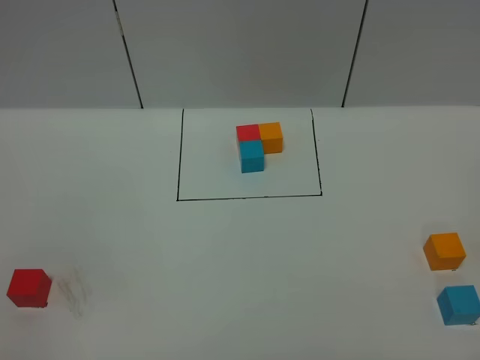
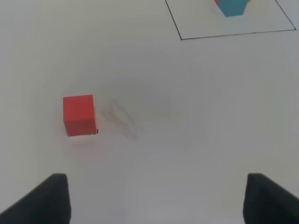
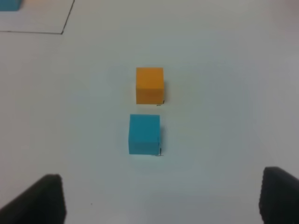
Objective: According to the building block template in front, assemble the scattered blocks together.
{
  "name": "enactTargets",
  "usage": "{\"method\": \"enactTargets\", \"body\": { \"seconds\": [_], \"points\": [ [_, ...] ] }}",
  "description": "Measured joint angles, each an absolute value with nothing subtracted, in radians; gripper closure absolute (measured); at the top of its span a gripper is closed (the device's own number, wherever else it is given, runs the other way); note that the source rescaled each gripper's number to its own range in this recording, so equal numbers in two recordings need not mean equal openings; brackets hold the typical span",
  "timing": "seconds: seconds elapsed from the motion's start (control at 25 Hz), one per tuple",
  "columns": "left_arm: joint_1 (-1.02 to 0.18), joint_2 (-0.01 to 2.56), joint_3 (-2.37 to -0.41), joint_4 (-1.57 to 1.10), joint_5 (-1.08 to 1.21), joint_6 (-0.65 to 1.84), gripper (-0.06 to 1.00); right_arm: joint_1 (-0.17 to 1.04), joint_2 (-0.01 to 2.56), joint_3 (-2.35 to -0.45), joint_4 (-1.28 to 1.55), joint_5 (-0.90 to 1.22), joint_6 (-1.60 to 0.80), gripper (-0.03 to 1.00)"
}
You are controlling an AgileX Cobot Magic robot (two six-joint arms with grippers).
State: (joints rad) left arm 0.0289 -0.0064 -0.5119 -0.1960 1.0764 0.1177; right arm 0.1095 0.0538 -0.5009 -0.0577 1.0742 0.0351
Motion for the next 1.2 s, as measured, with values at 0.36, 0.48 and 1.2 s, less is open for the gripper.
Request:
{"method": "enactTargets", "body": {
  "seconds": [0.36,0.48,1.2],
  "points": [
    [0.029,-0.006,-0.512,-0.196,1.076,0.118,0.07,0.109,0.054,-0.501,-0.058,1.074,0.035,0.26],
    [0.029,-0.006,-0.512,-0.196,1.076,0.118,0.07,0.109,0.054,-0.501,-0.058,1.074,0.035,0.26],
    [0.029,-0.006,-0.512,-0.196,1.076,0.116,0.07,0.109,0.054,-0.501,-0.058,1.074,0.035,0.26]
  ]
}}
